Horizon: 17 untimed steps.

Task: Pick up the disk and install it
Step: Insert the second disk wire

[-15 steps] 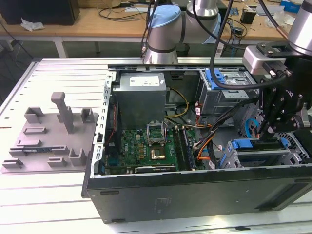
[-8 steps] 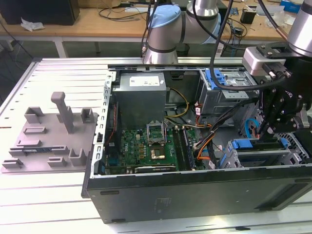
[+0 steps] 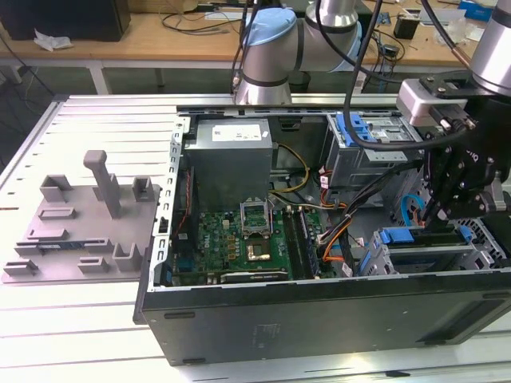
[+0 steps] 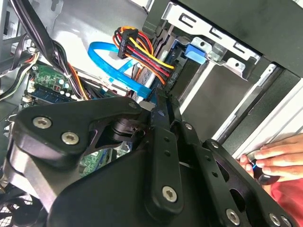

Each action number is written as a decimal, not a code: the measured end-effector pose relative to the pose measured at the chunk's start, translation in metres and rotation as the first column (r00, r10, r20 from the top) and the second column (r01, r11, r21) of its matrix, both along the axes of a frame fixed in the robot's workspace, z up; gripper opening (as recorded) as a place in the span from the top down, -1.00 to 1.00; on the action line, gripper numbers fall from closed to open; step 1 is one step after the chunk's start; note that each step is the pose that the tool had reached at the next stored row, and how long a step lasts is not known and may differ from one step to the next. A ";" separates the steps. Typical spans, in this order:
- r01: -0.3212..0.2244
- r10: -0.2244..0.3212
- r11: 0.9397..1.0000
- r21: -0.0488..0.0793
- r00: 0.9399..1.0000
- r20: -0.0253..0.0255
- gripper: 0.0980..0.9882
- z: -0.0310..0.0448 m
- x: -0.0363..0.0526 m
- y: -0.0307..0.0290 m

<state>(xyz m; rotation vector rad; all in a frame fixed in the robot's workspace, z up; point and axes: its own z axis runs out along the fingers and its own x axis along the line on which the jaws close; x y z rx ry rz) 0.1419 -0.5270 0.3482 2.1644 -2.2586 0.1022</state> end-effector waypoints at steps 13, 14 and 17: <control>0.000 0.000 1.000 0.000 1.000 0.000 0.86 -0.0065 0.0000 0.0000; 0.000 0.000 1.000 0.000 1.000 0.000 0.86 -0.0066 0.0000 0.0000; 0.000 0.000 1.000 0.000 1.000 0.000 0.86 -0.0081 0.0000 0.0000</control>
